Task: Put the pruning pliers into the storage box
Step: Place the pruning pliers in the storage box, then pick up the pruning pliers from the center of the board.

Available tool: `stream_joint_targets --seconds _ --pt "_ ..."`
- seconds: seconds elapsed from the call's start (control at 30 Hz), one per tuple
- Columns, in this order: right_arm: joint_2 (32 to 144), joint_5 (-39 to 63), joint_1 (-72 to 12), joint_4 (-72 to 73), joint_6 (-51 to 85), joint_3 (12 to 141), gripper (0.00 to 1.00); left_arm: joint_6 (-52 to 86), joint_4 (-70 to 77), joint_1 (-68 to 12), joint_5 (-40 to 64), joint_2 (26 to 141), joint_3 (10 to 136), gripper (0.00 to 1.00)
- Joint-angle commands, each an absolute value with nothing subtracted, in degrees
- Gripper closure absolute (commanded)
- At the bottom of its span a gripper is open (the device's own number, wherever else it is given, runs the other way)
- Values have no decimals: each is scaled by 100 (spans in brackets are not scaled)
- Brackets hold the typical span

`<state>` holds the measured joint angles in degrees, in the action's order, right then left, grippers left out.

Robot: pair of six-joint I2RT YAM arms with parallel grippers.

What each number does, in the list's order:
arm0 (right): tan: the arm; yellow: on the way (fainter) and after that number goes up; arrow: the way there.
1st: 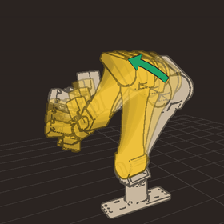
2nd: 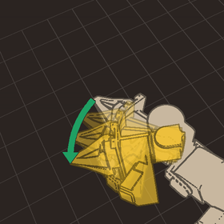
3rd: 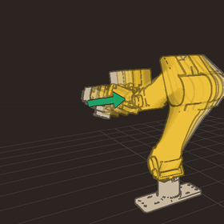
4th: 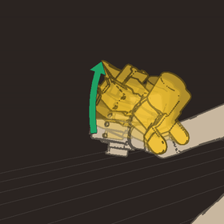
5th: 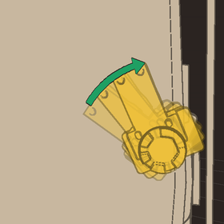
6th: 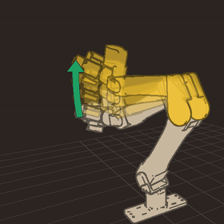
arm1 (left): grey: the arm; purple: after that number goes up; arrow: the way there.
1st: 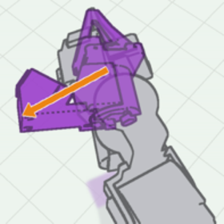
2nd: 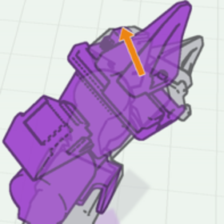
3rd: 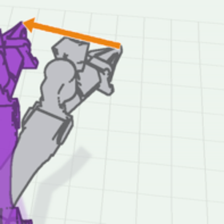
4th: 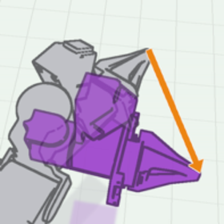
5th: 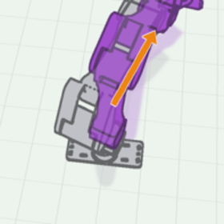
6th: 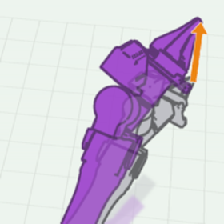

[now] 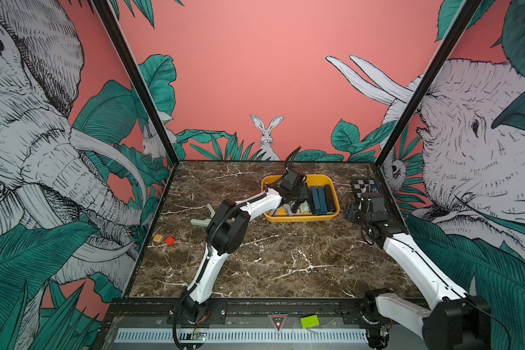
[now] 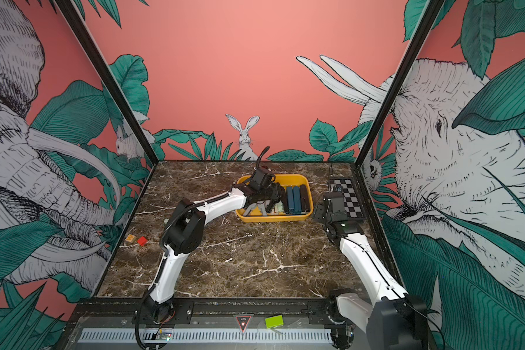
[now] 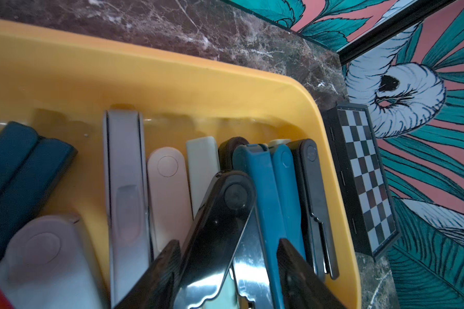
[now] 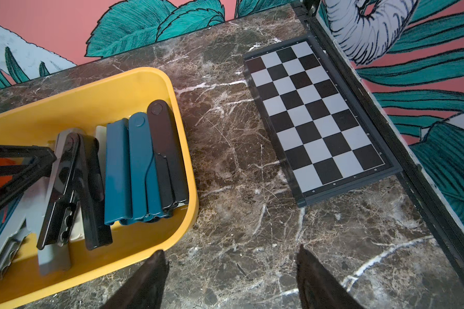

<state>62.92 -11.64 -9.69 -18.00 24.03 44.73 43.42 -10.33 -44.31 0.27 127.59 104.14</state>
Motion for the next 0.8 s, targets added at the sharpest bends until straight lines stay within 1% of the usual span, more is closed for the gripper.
stream_joint_targets --seconds 0.0,0.07,0.3,0.4,0.5,0.63,0.77 --pt "6187 -1098 -947 -1742 2449 4412 26 4083 -965 -4465 -171 12003 10273 31" --pt "6205 -1019 -949 -1707 2457 4421 26 4006 -868 -4465 -218 11836 10109 22" --pt "6258 -764 -947 -1600 2464 4463 26 3498 -686 -4440 -852 11027 9409 9" --pt "6324 -511 -943 -1541 2485 4500 26 3368 -685 -4273 -929 10705 9051 5" --pt "6404 -326 -949 -1495 2523 4509 26 3320 -756 -4053 -1124 10327 8564 2" --pt "6510 -119 -943 -1385 2600 4483 26 3296 -837 -3476 -1414 9728 7785 1" --pt "6606 -101 -958 -1312 2657 4482 26 3071 -1593 -3072 -2118 9209 7324 1"
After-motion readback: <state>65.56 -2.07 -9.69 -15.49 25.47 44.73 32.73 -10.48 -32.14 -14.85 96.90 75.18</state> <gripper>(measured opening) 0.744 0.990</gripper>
